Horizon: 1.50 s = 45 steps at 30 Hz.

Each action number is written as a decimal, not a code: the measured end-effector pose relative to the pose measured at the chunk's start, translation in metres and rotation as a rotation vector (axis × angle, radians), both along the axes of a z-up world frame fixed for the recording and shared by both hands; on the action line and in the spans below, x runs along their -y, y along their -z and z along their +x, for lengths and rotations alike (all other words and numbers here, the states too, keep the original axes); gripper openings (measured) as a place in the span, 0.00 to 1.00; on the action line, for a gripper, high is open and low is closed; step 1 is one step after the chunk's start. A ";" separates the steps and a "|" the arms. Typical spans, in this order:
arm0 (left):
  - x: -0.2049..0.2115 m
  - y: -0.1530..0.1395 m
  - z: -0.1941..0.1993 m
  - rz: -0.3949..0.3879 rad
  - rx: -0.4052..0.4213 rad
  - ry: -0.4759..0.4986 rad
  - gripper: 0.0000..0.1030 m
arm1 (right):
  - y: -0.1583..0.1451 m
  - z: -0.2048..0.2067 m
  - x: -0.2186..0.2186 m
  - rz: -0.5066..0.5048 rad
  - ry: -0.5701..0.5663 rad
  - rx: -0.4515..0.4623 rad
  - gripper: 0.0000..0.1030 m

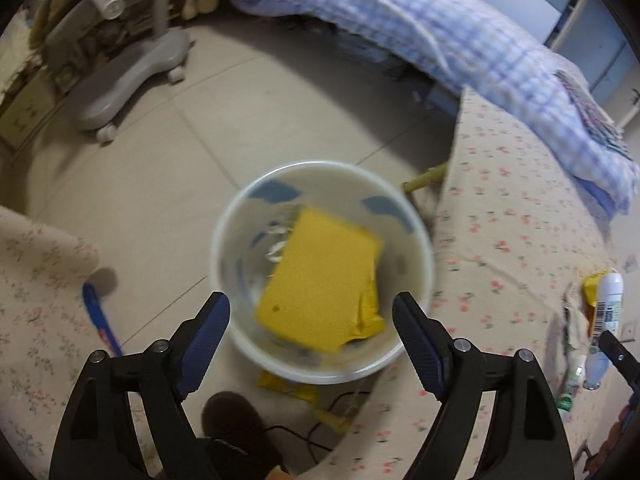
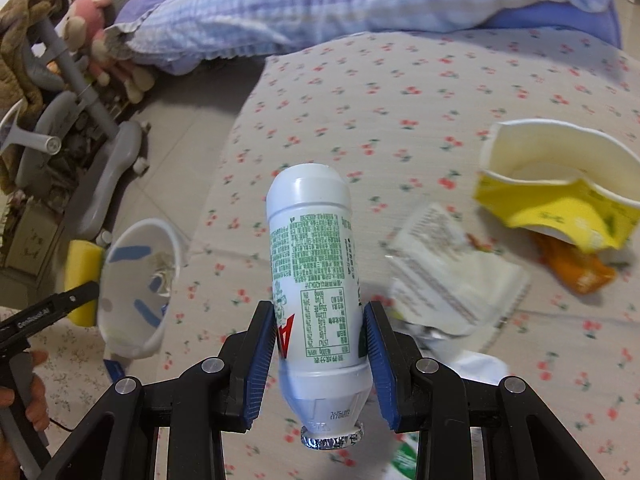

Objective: Collect trash
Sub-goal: 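Carry the white bottle in the right tool to the wastebasket and release it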

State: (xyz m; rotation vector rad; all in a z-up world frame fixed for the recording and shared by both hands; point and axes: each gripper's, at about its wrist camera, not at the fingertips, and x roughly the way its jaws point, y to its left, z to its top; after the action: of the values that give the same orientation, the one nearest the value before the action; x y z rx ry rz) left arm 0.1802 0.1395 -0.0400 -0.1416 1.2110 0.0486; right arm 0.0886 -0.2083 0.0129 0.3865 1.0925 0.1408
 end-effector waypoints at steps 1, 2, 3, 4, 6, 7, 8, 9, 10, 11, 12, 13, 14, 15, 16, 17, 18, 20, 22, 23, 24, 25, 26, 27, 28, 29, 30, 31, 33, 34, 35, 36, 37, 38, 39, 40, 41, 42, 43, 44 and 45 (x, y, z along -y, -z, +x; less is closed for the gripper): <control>-0.003 0.000 -0.002 0.010 0.006 0.003 0.85 | 0.001 0.002 -0.003 0.000 -0.005 -0.002 0.39; -0.005 0.000 -0.004 0.024 0.018 0.007 0.87 | 0.002 0.004 -0.006 -0.001 -0.010 -0.004 0.39; -0.006 -0.002 -0.007 0.045 0.031 0.013 0.89 | 0.004 0.007 -0.011 -0.004 -0.017 -0.008 0.39; -0.008 -0.003 -0.010 0.060 0.039 0.020 0.90 | 0.005 0.009 -0.015 -0.006 -0.021 -0.010 0.39; -0.011 -0.004 -0.015 0.075 0.048 0.041 0.92 | 0.007 0.012 -0.023 -0.011 -0.030 -0.014 0.39; -0.012 -0.004 -0.017 0.074 0.048 0.046 0.92 | 0.008 0.015 -0.028 -0.013 -0.037 -0.017 0.39; -0.014 -0.004 -0.019 0.070 0.048 0.052 0.92 | 0.009 0.017 -0.031 -0.014 -0.043 -0.018 0.39; -0.017 -0.004 -0.021 0.063 0.047 0.058 0.93 | 0.011 0.020 -0.036 -0.014 -0.049 -0.019 0.39; -0.017 -0.004 -0.023 0.059 0.046 0.062 0.93 | 0.011 0.023 -0.042 -0.013 -0.058 -0.021 0.39; -0.019 -0.004 -0.025 0.055 0.042 0.068 0.93 | 0.012 0.025 -0.047 -0.010 -0.067 -0.022 0.39; -0.020 -0.004 -0.026 0.051 0.040 0.071 0.93 | 0.013 0.027 -0.054 -0.004 -0.078 -0.024 0.39; -0.021 -0.004 -0.027 0.046 0.038 0.072 0.93 | 0.014 0.030 -0.062 0.005 -0.093 -0.025 0.39; -0.023 -0.004 -0.029 0.039 0.035 0.072 0.93 | 0.014 0.032 -0.069 0.012 -0.104 -0.024 0.39; -0.025 -0.005 -0.030 0.032 0.032 0.071 0.93 | 0.015 0.035 -0.076 0.019 -0.117 -0.021 0.39; -0.027 -0.006 -0.031 0.028 0.032 0.069 0.93 | 0.016 0.037 -0.086 0.026 -0.134 -0.018 0.39; -0.029 -0.007 -0.033 0.029 0.035 0.068 0.93 | 0.018 0.040 -0.096 0.030 -0.150 -0.019 0.39; -0.032 -0.007 -0.035 0.031 0.038 0.067 0.93 | 0.020 0.041 -0.103 0.033 -0.160 -0.019 0.39; -0.036 -0.007 -0.038 0.040 0.044 0.063 0.93 | 0.025 0.046 -0.124 0.038 -0.189 -0.019 0.39; -0.041 -0.006 -0.040 0.050 0.046 0.064 0.93 | 0.030 0.051 -0.139 0.041 -0.210 -0.019 0.39; -0.044 -0.006 -0.042 0.052 0.047 0.062 0.93 | 0.032 0.052 -0.146 0.043 -0.219 -0.019 0.39; -0.047 -0.005 -0.043 0.054 0.047 0.061 0.93 | 0.034 0.054 -0.153 0.046 -0.229 -0.019 0.39; -0.049 -0.005 -0.044 0.054 0.046 0.058 0.93 | 0.036 0.057 -0.160 0.047 -0.240 -0.018 0.39; -0.052 -0.004 -0.044 0.052 0.044 0.055 0.93 | 0.039 0.059 -0.167 0.048 -0.249 -0.019 0.39; -0.055 -0.003 -0.043 0.048 0.041 0.052 0.93 | 0.041 0.060 -0.171 0.049 -0.255 -0.019 0.39; -0.057 -0.003 -0.043 0.043 0.039 0.049 0.93 | 0.043 0.063 -0.178 0.050 -0.265 -0.017 0.39; -0.059 -0.003 -0.043 0.038 0.037 0.047 0.93 | 0.045 0.063 -0.180 0.050 -0.270 -0.014 0.39; -0.060 -0.003 -0.043 0.035 0.037 0.046 0.93 | 0.046 0.064 -0.185 0.049 -0.277 -0.010 0.39; -0.062 -0.003 -0.043 0.033 0.038 0.045 0.93 | 0.048 0.067 -0.190 0.050 -0.284 -0.005 0.39; -0.063 -0.003 -0.043 0.030 0.041 0.045 0.93 | 0.051 0.069 -0.196 0.054 -0.291 0.001 0.39; -0.063 -0.004 -0.043 0.029 0.042 0.046 0.93 | 0.053 0.071 -0.199 0.057 -0.296 0.005 0.39; -0.063 -0.004 -0.043 0.029 0.044 0.047 0.93 | 0.054 0.071 -0.200 0.058 -0.299 0.009 0.39; -0.062 -0.005 -0.042 0.030 0.045 0.048 0.93 | 0.054 0.072 -0.202 0.059 -0.303 0.012 0.41; -0.062 -0.005 -0.043 0.032 0.046 0.048 0.93 | 0.055 0.073 -0.203 0.065 -0.311 0.021 0.41; -0.061 -0.006 -0.043 0.031 0.048 0.049 0.93 | 0.053 0.074 -0.203 0.067 -0.313 0.034 0.45; -0.061 -0.008 -0.044 0.028 0.052 0.049 0.93 | 0.052 0.073 -0.205 0.066 -0.312 0.038 0.57; -0.060 -0.009 -0.044 0.024 0.056 0.048 0.93 | 0.050 0.073 -0.203 0.062 -0.305 0.040 0.61; -0.059 -0.011 -0.045 0.022 0.060 0.049 0.93 | 0.047 0.071 -0.202 0.062 -0.301 0.050 0.62; -0.059 -0.012 -0.045 0.020 0.062 0.049 0.93 | 0.043 0.069 -0.200 0.057 -0.303 0.061 0.62; -0.057 -0.013 -0.046 0.018 0.064 0.051 0.93 | 0.038 0.067 -0.198 0.039 -0.304 0.068 0.62; -0.055 -0.014 -0.046 0.016 0.066 0.053 0.93 | 0.035 0.065 -0.195 0.023 -0.301 0.071 0.62; -0.053 -0.015 -0.047 0.014 0.068 0.056 0.93 | 0.033 0.063 -0.193 0.014 -0.298 0.073 0.62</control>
State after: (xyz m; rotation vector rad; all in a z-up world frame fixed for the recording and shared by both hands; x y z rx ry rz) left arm 0.1335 0.1925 -0.0250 -0.0965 1.1463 0.0032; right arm 0.1513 -0.0151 -0.0204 0.2274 1.0730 0.4240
